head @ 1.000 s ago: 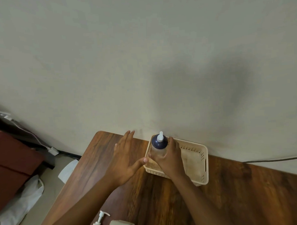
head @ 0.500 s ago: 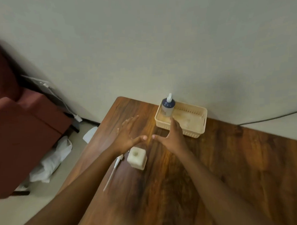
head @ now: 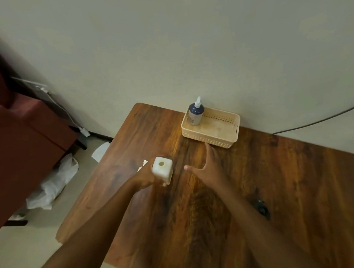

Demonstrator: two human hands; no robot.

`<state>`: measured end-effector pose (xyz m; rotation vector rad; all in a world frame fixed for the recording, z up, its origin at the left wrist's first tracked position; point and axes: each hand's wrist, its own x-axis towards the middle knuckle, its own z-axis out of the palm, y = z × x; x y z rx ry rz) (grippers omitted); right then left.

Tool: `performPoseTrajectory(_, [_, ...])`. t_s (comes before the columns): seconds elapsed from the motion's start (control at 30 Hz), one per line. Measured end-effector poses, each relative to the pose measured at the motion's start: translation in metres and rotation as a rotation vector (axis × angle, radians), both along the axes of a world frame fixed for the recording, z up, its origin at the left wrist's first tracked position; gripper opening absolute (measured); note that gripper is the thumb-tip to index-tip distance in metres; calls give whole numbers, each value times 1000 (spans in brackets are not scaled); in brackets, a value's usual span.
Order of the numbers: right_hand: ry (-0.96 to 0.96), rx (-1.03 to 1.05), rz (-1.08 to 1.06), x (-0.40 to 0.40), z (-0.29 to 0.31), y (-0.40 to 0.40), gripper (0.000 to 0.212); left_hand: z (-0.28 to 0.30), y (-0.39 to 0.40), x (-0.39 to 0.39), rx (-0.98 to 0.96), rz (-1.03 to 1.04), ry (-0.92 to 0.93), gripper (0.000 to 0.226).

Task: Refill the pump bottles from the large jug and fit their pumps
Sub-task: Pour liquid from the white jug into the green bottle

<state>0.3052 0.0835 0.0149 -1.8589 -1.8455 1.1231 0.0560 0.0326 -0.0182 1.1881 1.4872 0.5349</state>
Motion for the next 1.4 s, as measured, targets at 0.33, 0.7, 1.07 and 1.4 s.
performPoseTrajectory(0.33, [55, 0, -123, 74, 11, -9, 122, -16, 11, 18, 37, -9, -35, 81])
performPoseTrajectory(0.7, [85, -17, -317, 180, -8, -69, 125, 9, 3, 121, 122, -183, -124, 80])
performPoseTrajectory(1.07, [16, -73, -418, 210, -72, -113, 143, 12, -1, 171, 107, -189, -193, 74])
performPoseTrajectory(1.4, [200, 85, -520, 196, -102, -114, 82, 12, 5, 176, 72, -146, -194, 77])
